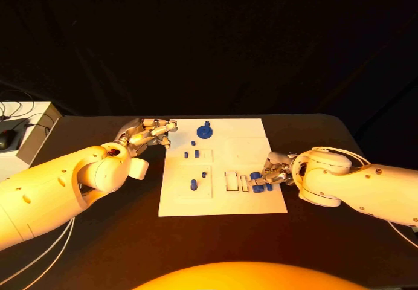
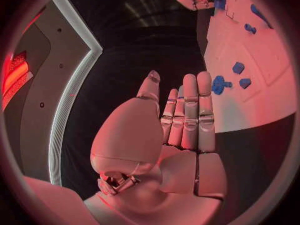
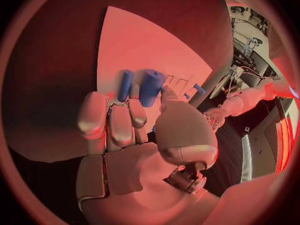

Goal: Assemble the parts on the task board

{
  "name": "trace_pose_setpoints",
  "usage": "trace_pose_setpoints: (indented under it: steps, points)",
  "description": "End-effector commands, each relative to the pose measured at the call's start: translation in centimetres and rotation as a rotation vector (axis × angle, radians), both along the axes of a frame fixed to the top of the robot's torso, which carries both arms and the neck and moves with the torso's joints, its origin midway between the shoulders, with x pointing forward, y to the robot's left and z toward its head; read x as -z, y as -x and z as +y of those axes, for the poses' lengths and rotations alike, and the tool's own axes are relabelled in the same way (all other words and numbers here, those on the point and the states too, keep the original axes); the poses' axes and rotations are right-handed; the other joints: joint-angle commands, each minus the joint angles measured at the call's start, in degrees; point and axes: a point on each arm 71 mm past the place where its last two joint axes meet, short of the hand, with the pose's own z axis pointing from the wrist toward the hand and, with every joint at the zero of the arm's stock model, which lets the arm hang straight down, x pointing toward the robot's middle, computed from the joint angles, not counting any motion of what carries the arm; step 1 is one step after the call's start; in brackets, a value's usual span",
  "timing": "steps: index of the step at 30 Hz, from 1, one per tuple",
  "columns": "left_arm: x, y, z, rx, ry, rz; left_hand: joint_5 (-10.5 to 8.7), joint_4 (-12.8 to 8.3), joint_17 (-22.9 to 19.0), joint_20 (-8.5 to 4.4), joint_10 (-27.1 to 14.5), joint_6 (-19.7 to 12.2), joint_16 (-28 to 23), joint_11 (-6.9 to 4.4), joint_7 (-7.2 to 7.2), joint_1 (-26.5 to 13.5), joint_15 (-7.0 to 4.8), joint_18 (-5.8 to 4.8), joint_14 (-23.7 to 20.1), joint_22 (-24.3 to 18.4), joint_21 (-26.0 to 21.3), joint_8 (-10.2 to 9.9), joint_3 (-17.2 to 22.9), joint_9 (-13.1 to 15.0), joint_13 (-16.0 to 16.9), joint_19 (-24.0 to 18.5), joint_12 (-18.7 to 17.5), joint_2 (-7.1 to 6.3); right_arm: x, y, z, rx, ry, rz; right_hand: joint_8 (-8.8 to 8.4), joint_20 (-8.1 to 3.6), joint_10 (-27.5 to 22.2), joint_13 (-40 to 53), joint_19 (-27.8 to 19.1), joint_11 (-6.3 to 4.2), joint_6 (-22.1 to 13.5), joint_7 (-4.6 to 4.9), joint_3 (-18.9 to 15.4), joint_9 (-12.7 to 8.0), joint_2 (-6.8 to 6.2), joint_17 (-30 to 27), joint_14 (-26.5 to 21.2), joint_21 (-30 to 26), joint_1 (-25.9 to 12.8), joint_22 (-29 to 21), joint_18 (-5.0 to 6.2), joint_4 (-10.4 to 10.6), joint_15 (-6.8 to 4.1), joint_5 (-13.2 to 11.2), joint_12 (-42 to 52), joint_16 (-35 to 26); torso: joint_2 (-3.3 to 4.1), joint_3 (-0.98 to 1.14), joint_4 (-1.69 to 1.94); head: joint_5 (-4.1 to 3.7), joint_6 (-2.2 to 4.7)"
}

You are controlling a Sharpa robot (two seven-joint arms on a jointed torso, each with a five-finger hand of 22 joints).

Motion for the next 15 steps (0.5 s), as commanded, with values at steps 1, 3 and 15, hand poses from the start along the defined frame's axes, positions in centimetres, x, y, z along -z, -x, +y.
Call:
trace_pose_setpoints:
  steps: [1, 3, 15]
  points:
    - [-0.07, 0.11, -0.21, 0.022, 0.009, 0.001, -0.24, 0.15, -0.08, -0.17, -0.06, -0.38, -0.27, -0.11, -0.10, -0.61, 0.11, 0.54, -0.25, -0.03, -0.36, -0.09, -0.15, 0.05, 0.04, -0.08, -0.01, 0.06, 0.48, 0.01, 0.12, -0.031, 0.050, -0.006, -0.28, -0.19, -0.28, 2.62, 4.28, 0.02, 0.20, 0.08, 0.47, 0.07, -0.63, 0.02, 0.15, -0.13, 0.12, 7.11, -0.87, 0.19, 0.04, -0.23, -0.13, 0.00, -0.03, -0.01, 0.01, 0.01, -0.10]
    - [-0.06, 0.12, -0.21, 0.023, 0.009, 0.002, -0.24, 0.15, -0.08, -0.17, -0.06, -0.38, -0.27, -0.11, -0.10, -0.61, 0.11, 0.54, -0.25, -0.03, -0.36, -0.09, -0.15, 0.05, 0.04, -0.08, -0.01, 0.06, 0.70, 0.01, 0.28, -0.035, 0.052, -0.005, -0.27, -0.19, -0.27, 2.63, 4.28, 0.01, 0.19, 0.09, 0.56, 0.09, -0.50, 0.07, 0.17, -0.11, 0.50, 7.13, -0.88, -0.15, 0.03, 0.16, -0.08, 0.02, -0.01, 0.00, 0.04, 0.09, -0.05]
    - [-0.08, 0.19, -0.20, 0.026, 0.009, 0.005, -0.26, 0.18, -0.09, -0.15, -0.06, -0.37, -0.25, -0.10, -0.05, -0.59, 0.10, 0.55, -0.23, -0.07, -0.41, -0.07, -0.08, 0.05, 0.06, -0.07, 0.07, 0.11, 1.31, -0.01, 0.76, -0.023, 0.025, 0.004, -0.10, -0.25, -0.37, 2.48, 4.28, -0.07, 0.15, 0.00, -1.47, 0.32, 3.54, 0.11, 0.18, -0.29, 2.26, 7.24, -0.91, -5.92, -0.03, 10.34, -0.07, -0.10, -0.02, -0.06, 0.03, 0.21, -0.05]
